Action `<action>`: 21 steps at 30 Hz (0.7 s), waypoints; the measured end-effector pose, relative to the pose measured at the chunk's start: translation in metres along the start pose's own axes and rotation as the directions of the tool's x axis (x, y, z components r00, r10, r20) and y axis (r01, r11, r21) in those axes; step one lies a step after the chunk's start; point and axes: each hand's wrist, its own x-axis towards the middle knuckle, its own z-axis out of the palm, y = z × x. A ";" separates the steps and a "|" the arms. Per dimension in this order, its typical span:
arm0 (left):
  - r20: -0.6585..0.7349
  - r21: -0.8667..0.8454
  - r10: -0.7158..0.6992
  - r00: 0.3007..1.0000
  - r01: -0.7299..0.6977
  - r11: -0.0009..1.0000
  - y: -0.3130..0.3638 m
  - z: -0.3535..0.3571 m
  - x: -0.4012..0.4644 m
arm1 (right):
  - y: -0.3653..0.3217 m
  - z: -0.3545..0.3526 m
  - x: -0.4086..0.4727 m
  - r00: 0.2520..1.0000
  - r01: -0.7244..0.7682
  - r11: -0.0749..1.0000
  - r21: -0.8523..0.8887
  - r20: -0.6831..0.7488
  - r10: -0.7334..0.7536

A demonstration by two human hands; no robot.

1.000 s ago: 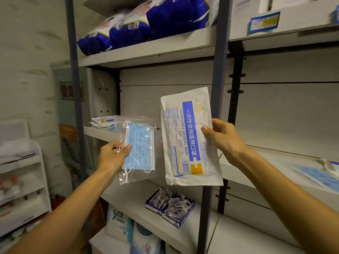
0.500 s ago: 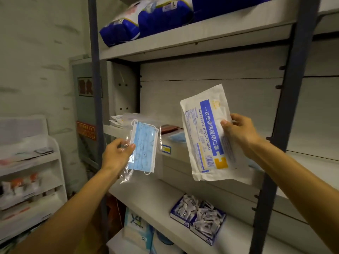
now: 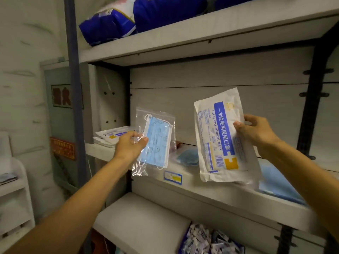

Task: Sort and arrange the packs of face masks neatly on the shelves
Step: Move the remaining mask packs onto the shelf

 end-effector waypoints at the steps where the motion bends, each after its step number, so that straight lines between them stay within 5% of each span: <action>1: 0.021 -0.015 -0.003 1.000 0.003 1.000 -0.003 0.006 0.008 | 0.003 0.002 0.002 1.000 -0.011 1.000 -0.011 -0.008 0.011; 21: 0.431 -0.051 0.066 0.900 -0.049 0.998 -0.020 0.117 0.104 | 0.028 -0.012 0.004 0.902 -0.281 0.954 -0.108 -0.369 0.224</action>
